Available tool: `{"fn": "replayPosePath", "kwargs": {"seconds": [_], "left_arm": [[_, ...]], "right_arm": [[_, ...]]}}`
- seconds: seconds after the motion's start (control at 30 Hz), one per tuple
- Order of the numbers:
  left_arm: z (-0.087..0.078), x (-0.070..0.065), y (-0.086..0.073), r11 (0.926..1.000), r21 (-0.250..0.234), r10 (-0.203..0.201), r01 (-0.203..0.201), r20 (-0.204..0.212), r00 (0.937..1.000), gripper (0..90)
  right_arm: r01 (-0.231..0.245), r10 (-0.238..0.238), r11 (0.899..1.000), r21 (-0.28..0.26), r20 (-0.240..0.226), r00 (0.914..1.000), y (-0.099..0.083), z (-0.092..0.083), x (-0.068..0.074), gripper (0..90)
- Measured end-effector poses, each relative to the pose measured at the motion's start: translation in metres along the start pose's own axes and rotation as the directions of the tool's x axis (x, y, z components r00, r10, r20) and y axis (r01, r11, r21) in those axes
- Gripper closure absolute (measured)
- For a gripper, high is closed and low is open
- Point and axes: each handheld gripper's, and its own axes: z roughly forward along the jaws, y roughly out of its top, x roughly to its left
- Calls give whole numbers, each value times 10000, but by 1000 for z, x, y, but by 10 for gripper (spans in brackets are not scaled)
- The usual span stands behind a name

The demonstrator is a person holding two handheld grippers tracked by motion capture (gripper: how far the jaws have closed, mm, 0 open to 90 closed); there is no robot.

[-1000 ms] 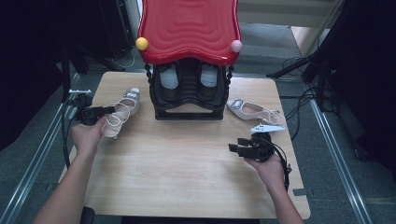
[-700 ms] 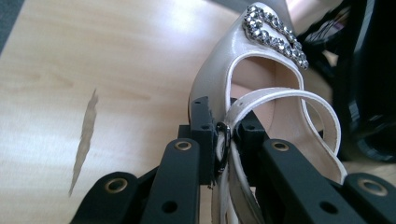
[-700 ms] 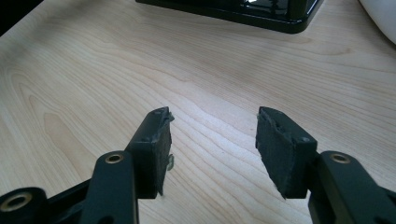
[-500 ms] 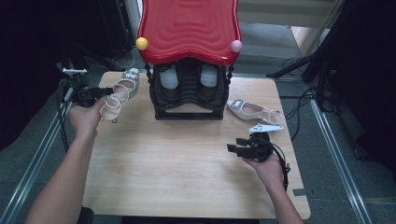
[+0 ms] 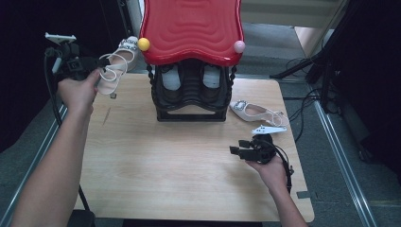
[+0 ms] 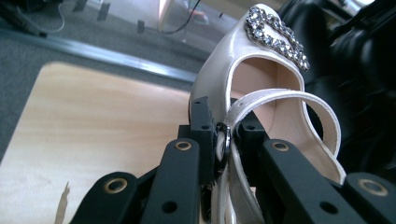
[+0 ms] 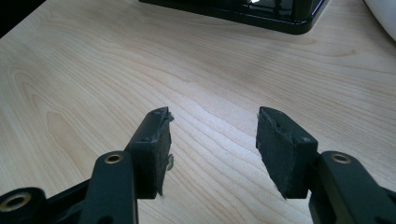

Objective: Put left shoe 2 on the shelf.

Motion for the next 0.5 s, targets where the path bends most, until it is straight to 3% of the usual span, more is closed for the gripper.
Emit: {"fn": "replayPosePath", "kwargs": {"seconds": [0.3,0.5], "left_arm": [[-22,-30,45,9992,-390,118,-108,253,9996,823],[-39,-54,69,9958,-796,490,-456,409,9980,823]], "right_arm": [[24,-24,10000,48,-36,10000,0,1,0,461],[40,-40,10000,56,-15,10000,0,1,0,460]]}}
